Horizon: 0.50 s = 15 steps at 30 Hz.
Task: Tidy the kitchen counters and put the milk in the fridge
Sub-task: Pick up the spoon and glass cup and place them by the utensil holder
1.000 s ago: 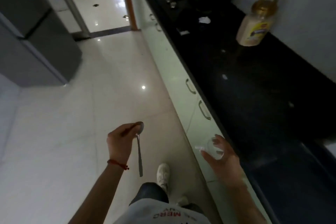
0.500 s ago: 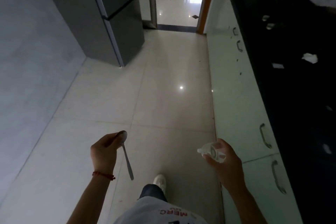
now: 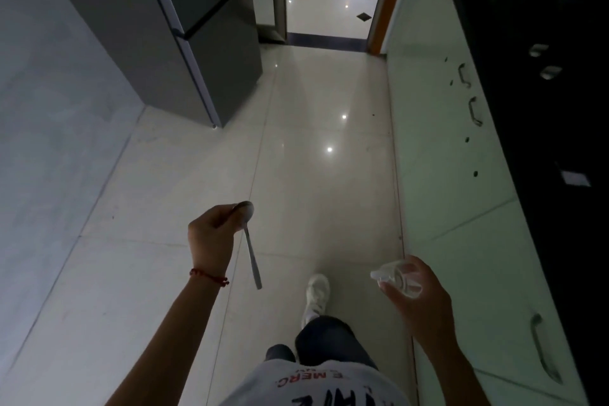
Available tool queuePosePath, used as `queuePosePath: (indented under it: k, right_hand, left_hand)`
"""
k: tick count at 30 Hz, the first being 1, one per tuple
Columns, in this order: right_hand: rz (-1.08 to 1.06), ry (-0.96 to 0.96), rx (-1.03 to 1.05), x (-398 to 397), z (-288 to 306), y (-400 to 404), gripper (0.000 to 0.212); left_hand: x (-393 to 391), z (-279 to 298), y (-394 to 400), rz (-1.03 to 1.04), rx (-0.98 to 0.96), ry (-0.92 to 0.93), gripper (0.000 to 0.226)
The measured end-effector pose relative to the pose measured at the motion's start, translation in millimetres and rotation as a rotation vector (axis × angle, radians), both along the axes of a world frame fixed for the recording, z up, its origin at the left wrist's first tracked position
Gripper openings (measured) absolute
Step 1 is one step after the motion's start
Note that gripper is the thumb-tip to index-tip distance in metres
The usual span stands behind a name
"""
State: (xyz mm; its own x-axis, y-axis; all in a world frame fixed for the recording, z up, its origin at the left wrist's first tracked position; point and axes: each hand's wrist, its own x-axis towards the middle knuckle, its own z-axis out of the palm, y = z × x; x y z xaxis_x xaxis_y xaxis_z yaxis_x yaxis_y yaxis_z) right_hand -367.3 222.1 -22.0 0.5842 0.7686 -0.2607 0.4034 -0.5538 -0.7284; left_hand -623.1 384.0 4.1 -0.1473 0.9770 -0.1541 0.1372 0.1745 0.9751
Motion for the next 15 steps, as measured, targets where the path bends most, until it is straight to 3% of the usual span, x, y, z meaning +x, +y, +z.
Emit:
queuePosePath:
  k: [4,15]
  right_hand:
    - [-0.004,0.007,0.017,23.4,-6.5,82.3,0.054]
    - [0.289,-0.037,0.150,49.6,15.6,357.7,0.065]
  left_hand:
    - [20.9,2.5,76.7,0.028,0.028,0.006,0.006]
    - [14.0,12.8,255.4,0.199,0.066,0.094,0.014]
